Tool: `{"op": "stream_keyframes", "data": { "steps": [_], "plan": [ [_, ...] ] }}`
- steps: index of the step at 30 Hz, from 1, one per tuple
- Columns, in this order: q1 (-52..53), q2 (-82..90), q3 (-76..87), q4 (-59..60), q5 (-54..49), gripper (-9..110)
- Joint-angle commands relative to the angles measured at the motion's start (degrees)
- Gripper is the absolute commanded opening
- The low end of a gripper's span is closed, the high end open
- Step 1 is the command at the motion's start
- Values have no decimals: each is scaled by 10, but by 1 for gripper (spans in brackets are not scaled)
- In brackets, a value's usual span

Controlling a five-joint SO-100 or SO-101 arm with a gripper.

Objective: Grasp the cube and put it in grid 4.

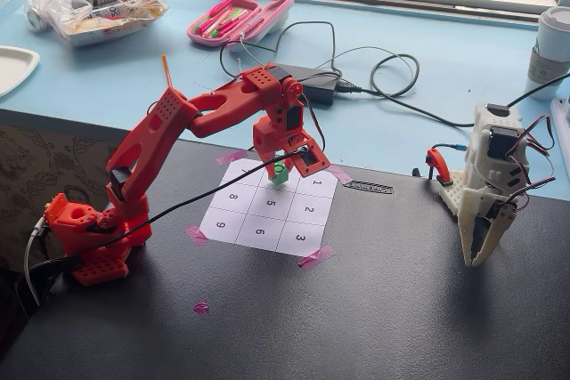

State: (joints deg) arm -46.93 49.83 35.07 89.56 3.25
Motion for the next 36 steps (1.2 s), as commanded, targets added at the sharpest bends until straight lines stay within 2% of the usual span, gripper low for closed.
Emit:
{"op": "stream_keyframes", "data": {
  "steps": [1, 8, 12, 19, 22, 31, 36],
  "plan": [
    [-3, 5, -33, 7, -8, 35],
    [-5, 6, -50, 22, -9, 41],
    [9, 8, -156, 78, -9, 42],
    [59, 194, -161, 114, -25, 42],
    [100, 301, -105, 114, -25, 38],
    [301, 576, 138, 97, -5, 1],
    [396, 710, 335, 53, -11, 0]
  ]
}}
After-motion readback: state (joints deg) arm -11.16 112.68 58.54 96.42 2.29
